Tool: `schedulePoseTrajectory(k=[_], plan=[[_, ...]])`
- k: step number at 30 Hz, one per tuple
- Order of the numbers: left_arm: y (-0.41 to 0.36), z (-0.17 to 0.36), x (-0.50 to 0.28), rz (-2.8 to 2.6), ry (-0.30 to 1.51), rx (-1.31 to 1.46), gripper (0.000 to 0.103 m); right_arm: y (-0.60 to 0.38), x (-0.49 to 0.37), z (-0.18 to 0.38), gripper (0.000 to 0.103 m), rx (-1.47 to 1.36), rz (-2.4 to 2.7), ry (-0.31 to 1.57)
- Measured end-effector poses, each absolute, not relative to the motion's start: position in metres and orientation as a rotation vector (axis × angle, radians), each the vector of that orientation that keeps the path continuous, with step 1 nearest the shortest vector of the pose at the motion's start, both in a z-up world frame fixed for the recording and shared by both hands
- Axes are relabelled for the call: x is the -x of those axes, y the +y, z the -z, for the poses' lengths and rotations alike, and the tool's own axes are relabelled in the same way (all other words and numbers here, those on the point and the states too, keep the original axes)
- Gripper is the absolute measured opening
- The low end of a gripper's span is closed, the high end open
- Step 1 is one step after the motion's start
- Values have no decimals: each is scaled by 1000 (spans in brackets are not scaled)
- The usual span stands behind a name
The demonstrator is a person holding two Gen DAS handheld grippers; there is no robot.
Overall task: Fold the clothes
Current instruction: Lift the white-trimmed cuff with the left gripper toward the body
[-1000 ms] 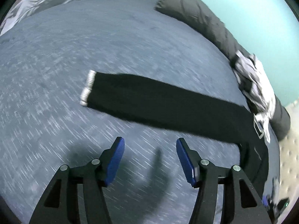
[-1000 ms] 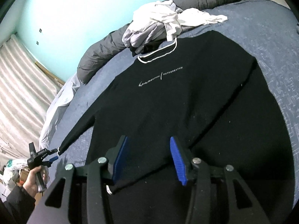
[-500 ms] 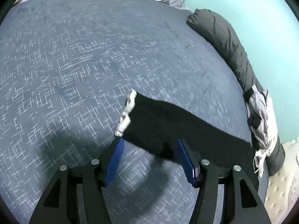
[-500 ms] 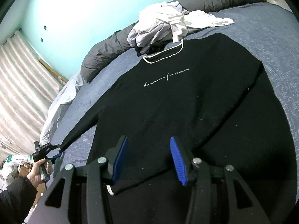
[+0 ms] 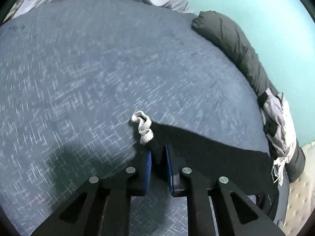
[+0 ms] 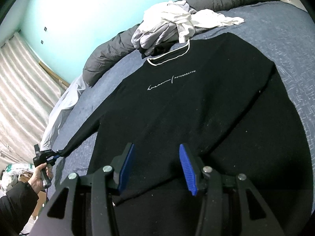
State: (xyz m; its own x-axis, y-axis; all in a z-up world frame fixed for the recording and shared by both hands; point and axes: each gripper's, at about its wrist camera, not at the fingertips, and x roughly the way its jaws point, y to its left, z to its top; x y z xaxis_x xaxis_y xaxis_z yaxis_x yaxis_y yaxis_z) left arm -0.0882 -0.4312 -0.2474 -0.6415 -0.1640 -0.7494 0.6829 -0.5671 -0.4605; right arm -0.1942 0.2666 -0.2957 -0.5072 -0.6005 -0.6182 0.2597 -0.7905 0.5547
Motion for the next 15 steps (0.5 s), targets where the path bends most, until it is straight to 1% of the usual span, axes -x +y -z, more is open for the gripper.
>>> schedulePoseTrajectory(k=[3,8,15], plan=[[-425,226,92,2287,1014,-874,10,270,195,297,48,-1160,2296,-560],[-403,186,109,2422,979,-862,9,280,197,295,48,-1153,2302,-599],[-344,123,152,2628,909,-874,8,311,206,294,48,-1176,2344,-661]])
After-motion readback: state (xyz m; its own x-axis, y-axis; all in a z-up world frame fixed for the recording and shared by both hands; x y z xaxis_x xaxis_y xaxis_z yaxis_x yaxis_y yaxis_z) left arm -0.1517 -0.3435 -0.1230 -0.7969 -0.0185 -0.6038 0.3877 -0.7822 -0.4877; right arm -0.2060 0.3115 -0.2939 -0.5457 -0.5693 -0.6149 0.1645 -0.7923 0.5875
